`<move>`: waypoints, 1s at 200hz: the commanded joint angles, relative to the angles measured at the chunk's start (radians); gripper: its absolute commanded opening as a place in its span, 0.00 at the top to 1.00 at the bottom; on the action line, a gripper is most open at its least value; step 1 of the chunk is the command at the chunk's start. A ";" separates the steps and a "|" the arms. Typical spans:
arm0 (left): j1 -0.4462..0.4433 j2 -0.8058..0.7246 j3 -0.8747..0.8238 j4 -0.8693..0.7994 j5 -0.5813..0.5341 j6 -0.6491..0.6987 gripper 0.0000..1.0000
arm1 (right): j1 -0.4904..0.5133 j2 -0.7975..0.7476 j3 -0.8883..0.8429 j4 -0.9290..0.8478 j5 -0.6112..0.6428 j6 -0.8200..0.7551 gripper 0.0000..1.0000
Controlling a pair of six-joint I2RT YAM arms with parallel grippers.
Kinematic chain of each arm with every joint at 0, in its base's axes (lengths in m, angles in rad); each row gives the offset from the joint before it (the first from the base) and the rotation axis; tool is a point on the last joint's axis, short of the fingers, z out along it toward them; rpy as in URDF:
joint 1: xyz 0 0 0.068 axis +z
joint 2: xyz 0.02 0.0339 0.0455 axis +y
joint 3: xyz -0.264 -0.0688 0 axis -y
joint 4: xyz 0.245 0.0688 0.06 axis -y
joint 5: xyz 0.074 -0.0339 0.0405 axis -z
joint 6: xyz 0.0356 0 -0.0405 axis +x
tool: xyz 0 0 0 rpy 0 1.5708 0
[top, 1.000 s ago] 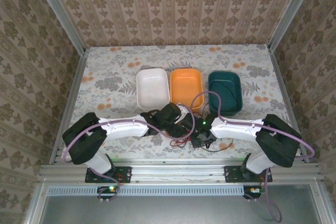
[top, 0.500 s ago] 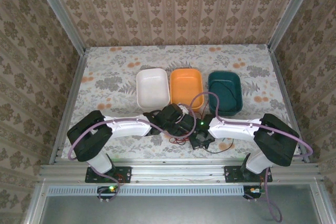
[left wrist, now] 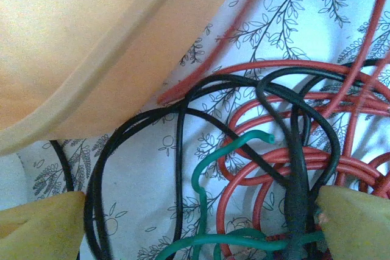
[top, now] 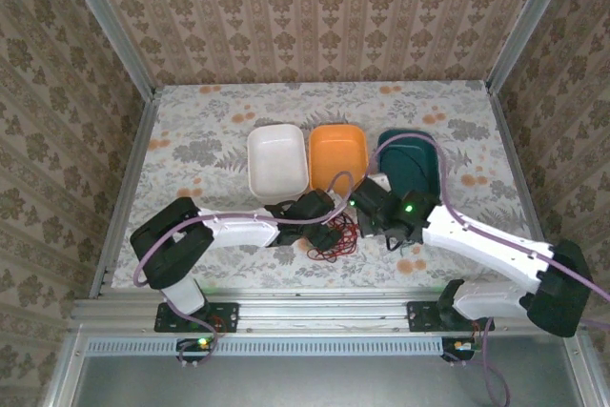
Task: Untangle the cables
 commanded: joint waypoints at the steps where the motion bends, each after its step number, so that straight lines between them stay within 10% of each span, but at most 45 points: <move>1: -0.003 0.042 -0.026 -0.094 -0.031 -0.002 0.03 | -0.040 -0.066 0.105 -0.072 0.163 -0.023 1.00; 74: -0.004 0.055 -0.032 -0.093 -0.033 -0.015 0.02 | -0.156 -0.112 0.263 -0.042 0.181 -0.157 1.00; 150: 0.015 0.028 -0.058 -0.048 0.002 -0.031 0.01 | -0.101 -0.060 -0.193 0.108 -0.420 -0.050 1.00; 200: 0.019 0.023 -0.056 -0.054 0.007 -0.038 0.01 | -0.062 0.083 -0.258 0.162 -0.465 -0.044 0.58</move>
